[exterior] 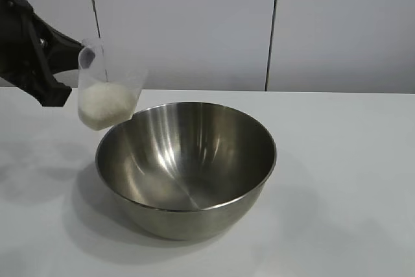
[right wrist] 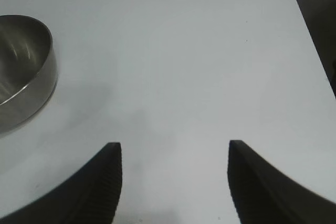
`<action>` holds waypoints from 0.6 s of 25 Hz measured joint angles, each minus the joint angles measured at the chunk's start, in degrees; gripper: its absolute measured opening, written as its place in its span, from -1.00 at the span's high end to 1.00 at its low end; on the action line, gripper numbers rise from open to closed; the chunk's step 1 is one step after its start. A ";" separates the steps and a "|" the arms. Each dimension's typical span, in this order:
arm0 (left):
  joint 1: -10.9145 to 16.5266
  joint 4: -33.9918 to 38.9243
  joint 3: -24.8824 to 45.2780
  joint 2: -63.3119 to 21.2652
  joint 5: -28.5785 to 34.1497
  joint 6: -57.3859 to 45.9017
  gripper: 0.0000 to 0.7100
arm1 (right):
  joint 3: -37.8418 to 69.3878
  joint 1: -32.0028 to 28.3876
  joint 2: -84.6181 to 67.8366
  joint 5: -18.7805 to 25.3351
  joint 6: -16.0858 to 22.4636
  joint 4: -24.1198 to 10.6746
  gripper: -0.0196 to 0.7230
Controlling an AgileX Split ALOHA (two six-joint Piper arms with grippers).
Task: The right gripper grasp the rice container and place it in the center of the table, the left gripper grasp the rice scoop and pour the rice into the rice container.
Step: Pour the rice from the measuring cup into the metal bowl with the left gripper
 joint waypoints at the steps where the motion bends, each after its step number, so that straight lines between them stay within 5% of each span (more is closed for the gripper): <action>1: -1.67 -5.84 0.00 0.00 -0.62 6.64 0.97 | 0.00 0.00 0.00 0.00 0.00 0.00 -0.16; 5: -8.45 -25.96 0.00 0.00 -6.38 38.12 0.97 | 0.00 0.00 0.00 0.00 0.00 0.00 -0.16; 9: -12.35 -40.63 0.00 1.26 -12.49 64.85 0.97 | 0.00 0.00 0.00 0.00 0.00 0.00 -0.16; 15: -14.08 -46.89 0.00 7.39 -20.13 87.68 0.97 | 0.00 0.00 0.00 0.00 0.00 0.00 -0.16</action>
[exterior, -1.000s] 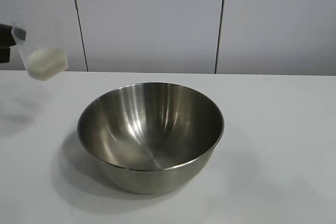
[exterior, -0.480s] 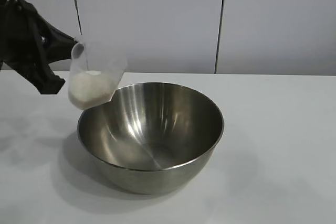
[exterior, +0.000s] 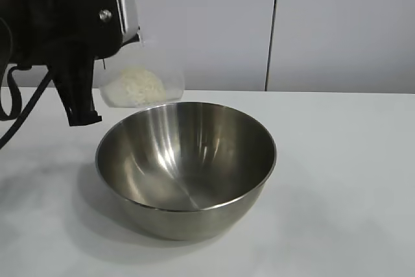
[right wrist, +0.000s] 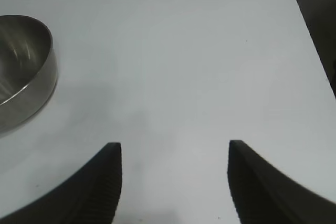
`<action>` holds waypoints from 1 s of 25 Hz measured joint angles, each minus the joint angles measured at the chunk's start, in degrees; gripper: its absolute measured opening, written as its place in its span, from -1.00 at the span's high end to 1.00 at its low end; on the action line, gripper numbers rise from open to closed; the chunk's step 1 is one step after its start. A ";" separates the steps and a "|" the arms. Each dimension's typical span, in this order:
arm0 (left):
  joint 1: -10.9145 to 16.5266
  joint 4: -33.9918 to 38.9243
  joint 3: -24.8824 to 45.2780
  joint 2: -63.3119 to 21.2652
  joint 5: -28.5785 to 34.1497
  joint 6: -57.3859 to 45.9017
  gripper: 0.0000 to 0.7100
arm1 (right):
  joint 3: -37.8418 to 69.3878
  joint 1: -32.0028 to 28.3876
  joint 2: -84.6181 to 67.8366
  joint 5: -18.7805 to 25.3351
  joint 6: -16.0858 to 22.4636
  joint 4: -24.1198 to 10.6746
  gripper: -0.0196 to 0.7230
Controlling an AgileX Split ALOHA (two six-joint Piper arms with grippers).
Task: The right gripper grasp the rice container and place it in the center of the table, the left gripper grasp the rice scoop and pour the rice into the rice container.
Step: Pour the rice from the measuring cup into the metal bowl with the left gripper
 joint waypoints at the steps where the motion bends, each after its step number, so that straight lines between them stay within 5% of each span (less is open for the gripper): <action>1: -0.86 -0.08 0.00 0.73 -0.61 2.51 0.97 | 0.00 0.00 0.00 0.00 0.00 0.00 -0.16; 7: -5.58 -0.13 -0.20 5.20 -2.09 12.89 0.97 | 0.00 0.00 0.00 0.00 0.00 0.00 -0.16; 25: -5.62 -4.42 -2.49 7.47 -3.40 41.47 0.97 | 0.00 0.00 0.00 -0.04 0.00 0.00 -0.16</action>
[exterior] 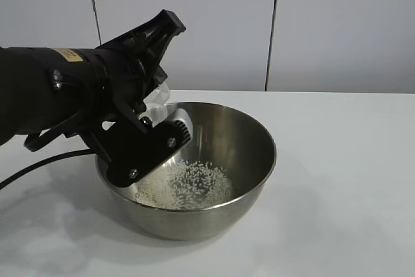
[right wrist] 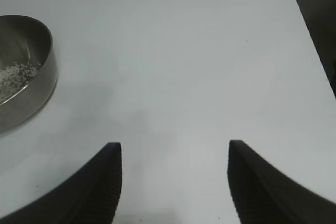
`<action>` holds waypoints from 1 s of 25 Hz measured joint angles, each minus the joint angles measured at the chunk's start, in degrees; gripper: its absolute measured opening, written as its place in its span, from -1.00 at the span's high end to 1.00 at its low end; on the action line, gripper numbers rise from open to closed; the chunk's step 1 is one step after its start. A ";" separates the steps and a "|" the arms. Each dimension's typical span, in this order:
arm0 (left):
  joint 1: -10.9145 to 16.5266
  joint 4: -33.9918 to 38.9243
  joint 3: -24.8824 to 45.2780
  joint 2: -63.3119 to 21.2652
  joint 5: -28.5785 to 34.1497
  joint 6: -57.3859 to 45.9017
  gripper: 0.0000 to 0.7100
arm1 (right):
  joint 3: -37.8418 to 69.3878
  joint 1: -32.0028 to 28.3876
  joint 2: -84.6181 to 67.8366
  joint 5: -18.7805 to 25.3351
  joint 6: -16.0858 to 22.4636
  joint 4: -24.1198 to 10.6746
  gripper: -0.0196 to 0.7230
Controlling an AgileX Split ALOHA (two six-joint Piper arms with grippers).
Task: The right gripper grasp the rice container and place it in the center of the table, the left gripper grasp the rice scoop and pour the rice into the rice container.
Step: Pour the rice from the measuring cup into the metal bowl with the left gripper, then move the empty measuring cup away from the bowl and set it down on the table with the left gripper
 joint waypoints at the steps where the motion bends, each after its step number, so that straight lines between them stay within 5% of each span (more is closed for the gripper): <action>1: 0.00 -0.67 0.00 0.00 0.00 0.08 0.97 | 0.00 0.00 0.00 0.00 0.00 0.00 -0.16; 5: -0.14 -1.24 0.00 -0.35 0.12 -7.12 0.97 | 0.00 0.00 0.00 0.00 0.00 0.00 -0.16; 10: -1.23 -1.99 -0.64 -2.52 -4.35 -38.93 0.97 | 0.00 0.00 0.00 0.00 0.00 0.05 -0.16; 15: -1.23 -10.21 -1.31 -4.66 -12.62 -66.59 0.97 | 0.00 0.00 0.00 0.06 0.00 0.05 -0.16; 25: 1.22 -18.78 -1.31 -6.45 -12.83 -108.47 0.97 | 0.00 0.00 0.00 0.02 0.00 0.17 -0.16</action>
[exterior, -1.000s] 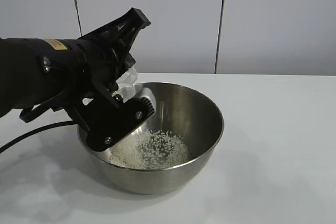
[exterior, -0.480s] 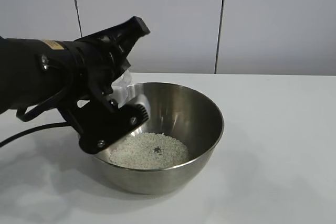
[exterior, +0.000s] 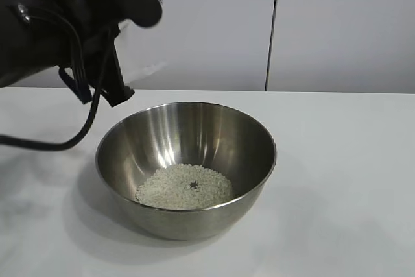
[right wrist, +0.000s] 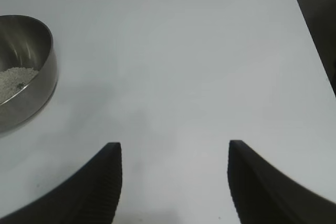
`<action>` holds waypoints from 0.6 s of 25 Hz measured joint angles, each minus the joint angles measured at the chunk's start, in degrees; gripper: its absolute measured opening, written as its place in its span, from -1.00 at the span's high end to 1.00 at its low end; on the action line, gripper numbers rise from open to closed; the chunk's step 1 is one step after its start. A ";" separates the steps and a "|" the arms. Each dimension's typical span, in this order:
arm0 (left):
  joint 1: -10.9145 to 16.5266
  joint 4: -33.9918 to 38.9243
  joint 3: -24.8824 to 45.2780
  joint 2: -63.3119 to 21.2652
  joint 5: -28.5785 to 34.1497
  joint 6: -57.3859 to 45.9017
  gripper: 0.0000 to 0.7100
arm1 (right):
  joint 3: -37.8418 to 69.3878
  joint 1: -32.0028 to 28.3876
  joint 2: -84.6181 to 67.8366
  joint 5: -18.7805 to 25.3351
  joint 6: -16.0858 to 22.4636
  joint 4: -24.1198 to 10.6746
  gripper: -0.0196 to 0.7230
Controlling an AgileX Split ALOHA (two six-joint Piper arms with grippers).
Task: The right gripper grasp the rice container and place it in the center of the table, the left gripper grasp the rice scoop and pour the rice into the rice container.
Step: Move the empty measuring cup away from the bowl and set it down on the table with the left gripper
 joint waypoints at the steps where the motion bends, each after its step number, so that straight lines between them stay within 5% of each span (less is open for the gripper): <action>1: 0.87 0.00 0.00 -0.04 0.17 -2.75 0.97 | 0.00 0.00 0.00 0.00 0.00 0.00 -0.16; 8: 11.27 5.60 4.34 -0.21 5.86 -20.94 0.97 | 0.00 0.00 0.00 0.00 0.00 0.00 -0.16; 15: 23.90 35.18 12.41 -0.21 8.27 -46.19 0.97 | 0.00 0.00 0.00 0.00 0.00 0.00 -0.16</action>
